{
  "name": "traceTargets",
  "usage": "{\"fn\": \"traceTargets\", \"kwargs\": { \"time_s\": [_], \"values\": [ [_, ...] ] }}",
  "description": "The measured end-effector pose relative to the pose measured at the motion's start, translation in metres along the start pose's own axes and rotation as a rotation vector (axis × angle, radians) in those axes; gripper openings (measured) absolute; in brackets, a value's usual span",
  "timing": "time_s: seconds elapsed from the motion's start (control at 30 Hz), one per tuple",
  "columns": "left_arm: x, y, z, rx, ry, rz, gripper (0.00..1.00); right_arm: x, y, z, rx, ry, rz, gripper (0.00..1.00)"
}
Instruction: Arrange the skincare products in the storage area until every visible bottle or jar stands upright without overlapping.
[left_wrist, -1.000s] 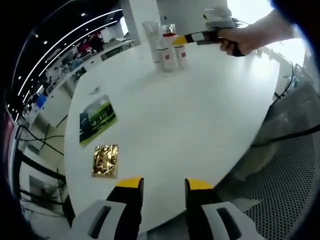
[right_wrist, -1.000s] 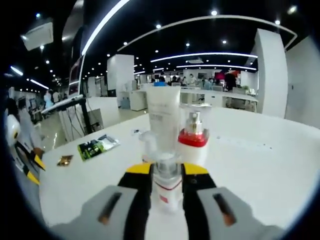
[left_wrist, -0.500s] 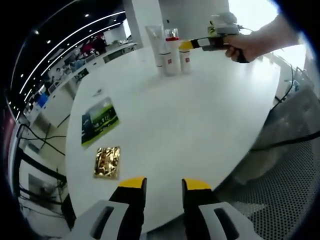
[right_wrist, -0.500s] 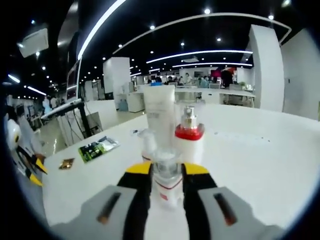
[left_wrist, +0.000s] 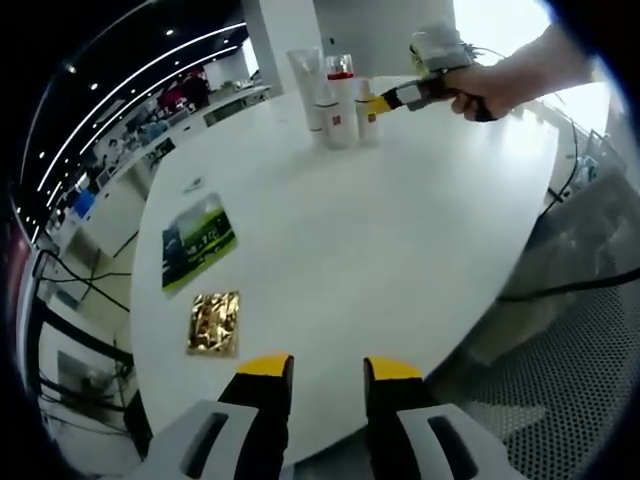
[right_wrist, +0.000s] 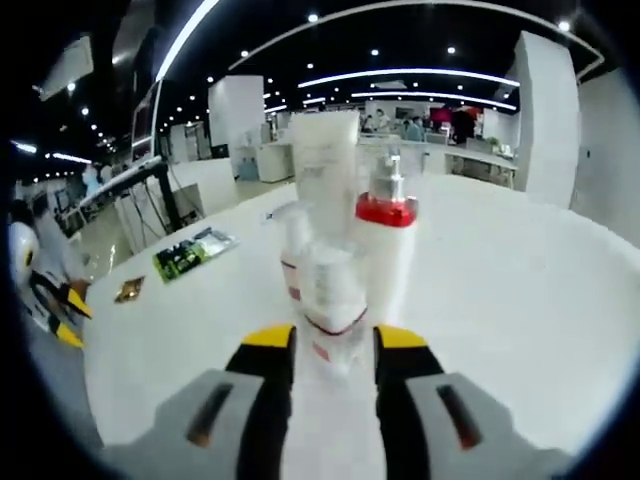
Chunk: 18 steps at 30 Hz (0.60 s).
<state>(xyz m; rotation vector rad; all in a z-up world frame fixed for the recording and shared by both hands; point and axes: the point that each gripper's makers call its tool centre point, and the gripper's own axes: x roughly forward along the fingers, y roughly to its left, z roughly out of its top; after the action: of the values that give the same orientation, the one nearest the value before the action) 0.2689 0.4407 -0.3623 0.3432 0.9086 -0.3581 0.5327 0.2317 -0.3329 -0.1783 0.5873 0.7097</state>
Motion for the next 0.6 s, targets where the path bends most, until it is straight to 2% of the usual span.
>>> {"fn": "traceTargets", "kwargs": {
  "time_s": [0.07, 0.13, 0.27, 0.43, 0.53, 0.6],
  "values": [
    [0.000, 0.000, -0.001, 0.001, 0.004, 0.001, 0.29, 0.003, 0.001, -0.005, 0.058, 0.021, 0.000, 0.30],
    [0.000, 0.000, -0.001, 0.000, 0.003, 0.002, 0.29, 0.006, 0.002, -0.010, 0.081, 0.049, -0.009, 0.30],
    [0.000, 0.000, -0.003, 0.005, 0.012, 0.001, 0.29, 0.010, 0.004, -0.013, 0.038, 0.087, -0.015, 0.22],
    [0.000, 0.001, -0.003, 0.015, 0.017, 0.002, 0.28, 0.014, 0.004, -0.012, 0.018, 0.097, -0.018, 0.20],
    [0.000, 0.001, -0.003, 0.017, 0.016, 0.002, 0.28, 0.013, 0.003, -0.007, 0.026, 0.095, -0.021, 0.20],
    [0.000, 0.001, -0.004, 0.019, 0.017, 0.002, 0.28, 0.014, 0.003, -0.007, 0.071, 0.097, -0.023, 0.22]
  ]
}}
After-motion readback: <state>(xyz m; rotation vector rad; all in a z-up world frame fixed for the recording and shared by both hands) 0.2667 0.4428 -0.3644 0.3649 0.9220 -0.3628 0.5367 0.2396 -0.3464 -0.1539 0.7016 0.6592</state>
